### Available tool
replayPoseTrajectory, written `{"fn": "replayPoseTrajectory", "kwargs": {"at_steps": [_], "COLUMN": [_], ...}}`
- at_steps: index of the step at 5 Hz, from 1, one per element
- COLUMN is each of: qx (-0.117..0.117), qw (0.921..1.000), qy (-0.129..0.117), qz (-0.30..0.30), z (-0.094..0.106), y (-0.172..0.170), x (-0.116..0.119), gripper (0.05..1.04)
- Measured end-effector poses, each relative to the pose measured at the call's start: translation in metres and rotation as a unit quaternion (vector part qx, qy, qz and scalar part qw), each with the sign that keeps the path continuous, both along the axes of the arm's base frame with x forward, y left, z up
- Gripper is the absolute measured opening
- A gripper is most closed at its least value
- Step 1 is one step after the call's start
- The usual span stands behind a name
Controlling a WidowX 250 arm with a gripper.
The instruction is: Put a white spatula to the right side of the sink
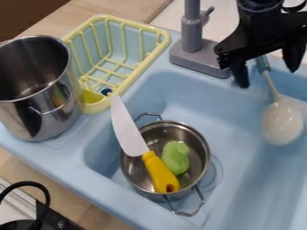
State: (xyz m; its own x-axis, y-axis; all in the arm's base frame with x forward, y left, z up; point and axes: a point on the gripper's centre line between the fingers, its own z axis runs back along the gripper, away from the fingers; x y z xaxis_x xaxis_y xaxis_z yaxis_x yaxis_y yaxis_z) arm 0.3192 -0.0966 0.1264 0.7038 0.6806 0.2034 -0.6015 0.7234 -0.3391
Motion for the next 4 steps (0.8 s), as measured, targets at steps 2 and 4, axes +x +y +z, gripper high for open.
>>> {"fn": "replayPoseTrajectory", "kwargs": {"at_steps": [2, 4], "qx": [0.016, 0.007], "qw": [0.9987, 0.9918], "qy": [0.000, 0.029], "qz": [0.048, 0.124], "z": [0.015, 0.036], "y": [0.008, 0.023], "x": [-0.010, -0.035], "gripper": [0.991, 0.991]}}
